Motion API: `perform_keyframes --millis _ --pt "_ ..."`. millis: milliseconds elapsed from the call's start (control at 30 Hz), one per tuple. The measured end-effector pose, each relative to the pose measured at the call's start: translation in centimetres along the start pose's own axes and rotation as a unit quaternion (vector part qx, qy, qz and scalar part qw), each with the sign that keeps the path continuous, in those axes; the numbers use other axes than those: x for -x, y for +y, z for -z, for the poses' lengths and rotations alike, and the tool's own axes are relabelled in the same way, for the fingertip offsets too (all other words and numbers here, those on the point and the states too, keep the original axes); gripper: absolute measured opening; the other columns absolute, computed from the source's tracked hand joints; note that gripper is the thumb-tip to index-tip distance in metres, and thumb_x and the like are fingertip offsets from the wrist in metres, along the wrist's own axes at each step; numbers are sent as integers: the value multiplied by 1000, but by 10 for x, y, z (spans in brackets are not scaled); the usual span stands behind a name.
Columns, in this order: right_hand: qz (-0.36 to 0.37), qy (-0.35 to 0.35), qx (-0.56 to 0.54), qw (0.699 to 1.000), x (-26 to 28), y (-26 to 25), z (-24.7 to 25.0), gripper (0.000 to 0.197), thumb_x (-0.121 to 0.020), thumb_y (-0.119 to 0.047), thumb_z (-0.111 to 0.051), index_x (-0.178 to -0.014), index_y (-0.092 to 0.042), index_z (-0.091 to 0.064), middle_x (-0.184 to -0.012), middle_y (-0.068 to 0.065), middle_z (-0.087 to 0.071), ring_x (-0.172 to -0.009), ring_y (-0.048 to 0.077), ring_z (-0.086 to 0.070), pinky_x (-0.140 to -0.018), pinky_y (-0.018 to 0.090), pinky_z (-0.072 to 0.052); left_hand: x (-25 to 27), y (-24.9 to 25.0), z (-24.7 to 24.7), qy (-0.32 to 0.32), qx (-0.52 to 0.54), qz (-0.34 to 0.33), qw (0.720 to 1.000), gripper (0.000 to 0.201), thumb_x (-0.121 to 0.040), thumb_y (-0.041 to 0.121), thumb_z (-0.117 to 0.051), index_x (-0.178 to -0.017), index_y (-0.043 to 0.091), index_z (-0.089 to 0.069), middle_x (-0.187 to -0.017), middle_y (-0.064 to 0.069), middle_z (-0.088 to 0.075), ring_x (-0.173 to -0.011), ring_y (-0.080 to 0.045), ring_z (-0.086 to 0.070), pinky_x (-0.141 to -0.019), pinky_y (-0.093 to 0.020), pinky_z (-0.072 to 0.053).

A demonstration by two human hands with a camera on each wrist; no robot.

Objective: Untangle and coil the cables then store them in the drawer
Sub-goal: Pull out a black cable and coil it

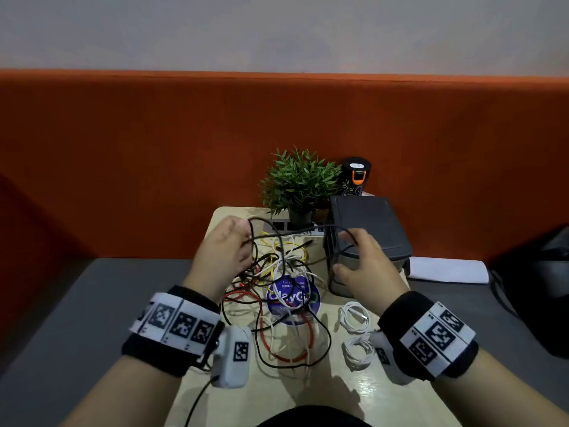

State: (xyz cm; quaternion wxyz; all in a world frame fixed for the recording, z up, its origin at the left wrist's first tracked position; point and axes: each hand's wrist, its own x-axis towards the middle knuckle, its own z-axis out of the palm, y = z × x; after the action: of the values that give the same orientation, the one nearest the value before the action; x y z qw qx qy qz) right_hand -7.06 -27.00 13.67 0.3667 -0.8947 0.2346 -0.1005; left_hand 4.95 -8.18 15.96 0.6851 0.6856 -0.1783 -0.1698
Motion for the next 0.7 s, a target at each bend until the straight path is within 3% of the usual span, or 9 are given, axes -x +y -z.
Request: perform_keyframes --millis 100,200,267,333,367,433,500,600,700 --pt "-23 -54 137 989 1 3 -4 44 -88 -27 -62 -128 -26 -43 -128 -3 -46 -114 21 -52 -98 36 -40 -6 11 11 44 18 -33 998 29 -102 15 -34 -74 13 -43 -47 13 -35 -42 -4 -26 -37 -15 -22" --pt "-33 -110 79 990 4 0 -10 12 -94 -33 -55 -101 -24 -59 -100 -4 -63 -94 17 -59 -74 26 -45 -5 12 15 47 -22 -66 996 28 -102 16 -34 -76 13 -44 -49 5 -47 -42 -14 -39 -41 -20 -32" --pt "-33 -132 37 990 5 0 -16 19 -95 -36 -52 -89 -21 -62 -88 0 -68 -87 18 -62 -73 28 -46 -4 10 12 37 -76 -78 993 27 -103 17 -34 -78 13 -45 -60 -3 -65 -53 -21 -62 -49 -21 -44" --pt "-31 -145 14 989 6 -1 -18 10 -93 -34 -56 -95 -25 -61 -95 -2 -69 -86 15 -65 -77 28 -48 -2 7 9 25 -109 -85 990 25 -103 16 -35 -81 13 -46 -76 -4 -73 -72 -15 -71 -60 -17 -49" --pt "-26 -156 8 987 7 -3 -16 14 -91 -28 -60 -105 -30 -58 -100 -5 -67 -82 12 -65 -74 24 -50 -2 6 7 25 -127 -93 987 24 -102 17 -35 -82 13 -46 -79 -2 -74 -77 -12 -71 -65 -16 -50" --pt "-9 -173 4 985 7 -2 -11 48 -87 -10 -62 -127 -31 -46 -111 -8 -61 -70 0 -59 -59 9 -45 -1 6 7 40 -167 -107 979 23 -102 20 -36 -83 15 -48 -77 2 -74 -80 -6 -68 -71 -19 -50" --pt "21 -175 27 984 7 -4 -1 63 -85 -3 -60 -137 -32 -36 -118 -7 -53 -69 -8 -48 -55 4 -39 -1 6 8 52 -168 -108 978 25 -102 21 -37 -81 16 -48 -69 0 -71 -71 -8 -66 -71 -26 -47" --pt "48 -145 46 987 6 -4 9 66 -88 4 -50 -136 -39 -34 -128 -3 -44 -82 5 -51 -60 5 -38 -3 6 12 65 -119 -94 986 28 -100 19 -41 -73 16 -47 -47 2 -49 -47 -13 -44 -56 -31 -33" --pt "33 -65 -1 997 5 -7 14 57 -89 8 -38 -128 -33 -48 -129 -3 -47 -100 8 -48 -74 12 -35 -4 10 13 82 -65 -61 993 29 -97 13 -43 -68 15 -44 -43 12 -31 -43 -9 -25 -51 -30 -21"
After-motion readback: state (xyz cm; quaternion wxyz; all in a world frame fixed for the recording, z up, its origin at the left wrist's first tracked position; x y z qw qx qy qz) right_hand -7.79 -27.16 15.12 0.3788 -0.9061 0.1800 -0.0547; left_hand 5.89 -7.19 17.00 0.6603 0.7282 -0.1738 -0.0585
